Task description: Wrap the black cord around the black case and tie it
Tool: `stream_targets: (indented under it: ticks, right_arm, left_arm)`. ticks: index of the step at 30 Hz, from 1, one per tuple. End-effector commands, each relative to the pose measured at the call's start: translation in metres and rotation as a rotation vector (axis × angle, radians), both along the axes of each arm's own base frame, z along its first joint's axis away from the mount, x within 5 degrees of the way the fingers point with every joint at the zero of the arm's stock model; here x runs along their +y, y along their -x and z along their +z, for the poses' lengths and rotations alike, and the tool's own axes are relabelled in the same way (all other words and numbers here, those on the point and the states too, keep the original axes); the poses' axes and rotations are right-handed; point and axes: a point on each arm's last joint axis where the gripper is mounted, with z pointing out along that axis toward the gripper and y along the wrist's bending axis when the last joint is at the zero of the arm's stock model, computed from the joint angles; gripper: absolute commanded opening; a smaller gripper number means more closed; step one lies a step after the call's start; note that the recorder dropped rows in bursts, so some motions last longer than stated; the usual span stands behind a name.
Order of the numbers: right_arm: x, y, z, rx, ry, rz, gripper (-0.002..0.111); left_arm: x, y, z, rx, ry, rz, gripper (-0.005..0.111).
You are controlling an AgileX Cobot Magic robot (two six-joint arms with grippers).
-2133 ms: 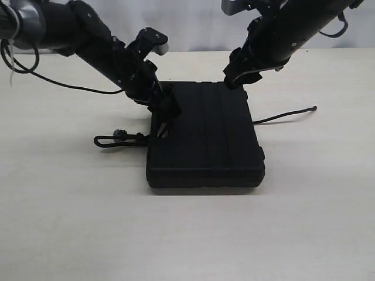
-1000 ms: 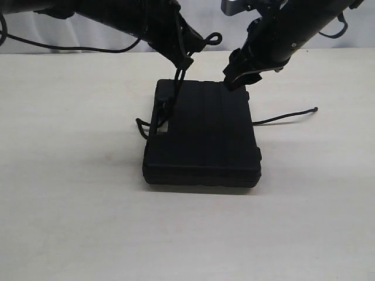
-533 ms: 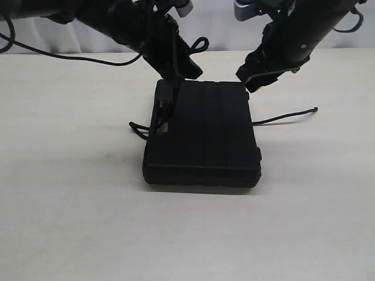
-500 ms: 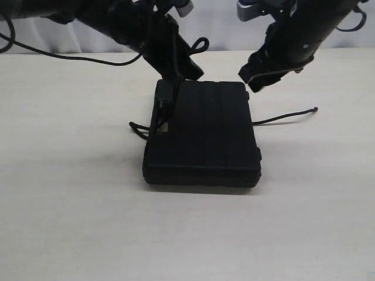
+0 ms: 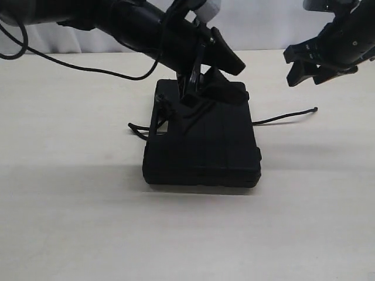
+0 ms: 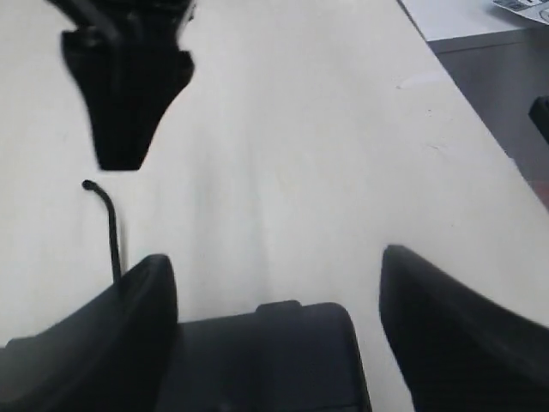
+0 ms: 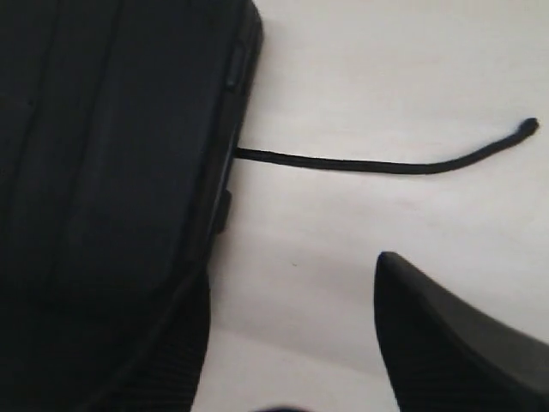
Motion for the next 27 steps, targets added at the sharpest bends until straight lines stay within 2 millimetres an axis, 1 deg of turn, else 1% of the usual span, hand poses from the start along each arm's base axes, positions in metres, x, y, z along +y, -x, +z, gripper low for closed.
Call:
stream_targets:
  ticks: [1, 5, 6, 10, 13, 15, 17, 20, 22, 24, 27]
  right_arm:
    - [0.001, 0.000, 0.003, -0.027, -0.024, 0.022, 0.054]
    - [0.001, 0.000, 0.003, -0.029, -0.024, 0.021, 0.054]
    - [0.001, 0.000, 0.003, -0.029, -0.024, 0.021, 0.054]
    - [0.002, 0.000, 0.004, -0.031, -0.030, 0.019, 0.054]
    - [0.003, 0.000, 0.004, -0.032, -0.044, 0.018, 0.054]
    - [0.003, 0.000, 0.004, -0.036, -0.048, 0.017, 0.054]
    - [0.003, 0.000, 0.004, -0.036, -0.049, 0.017, 0.054]
    - [0.003, 0.000, 0.004, -0.034, -0.050, 0.017, 0.054]
    - [0.003, 0.000, 0.004, -0.034, -0.050, 0.017, 0.054]
    - [0.003, 0.000, 0.004, -0.036, -0.049, 0.017, 0.054]
    - [0.003, 0.000, 0.004, -0.039, -0.044, 0.021, 0.054]
  left_arm:
    - [-0.001, -0.005, -0.004, -0.062, -0.035, 0.036, 0.063]
    - [0.021, -0.016, -0.005, -0.066, -0.150, 0.126, 0.063]
    - [0.030, -0.020, -0.007, -0.072, -0.199, 0.148, 0.063]
    - [0.069, -0.041, -0.023, -0.079, -0.427, 0.294, 0.063]
    - [0.085, -0.046, -0.035, -0.047, -0.506, 0.292, 0.063]
    - [0.087, -0.047, -0.039, -0.016, -0.504, 0.285, 0.061]
    - [0.086, -0.048, -0.042, -0.021, -0.506, 0.291, 0.057]
    - [0.086, -0.057, -0.047, -0.092, -0.508, 0.320, 0.043]
    - [0.090, -0.060, -0.054, -0.197, -0.581, 0.241, 0.039]
    - [0.093, -0.060, -0.057, -0.284, -0.627, 0.140, 0.039]
    - [0.083, -0.053, -0.058, -0.364, -0.593, -0.039, 0.039]
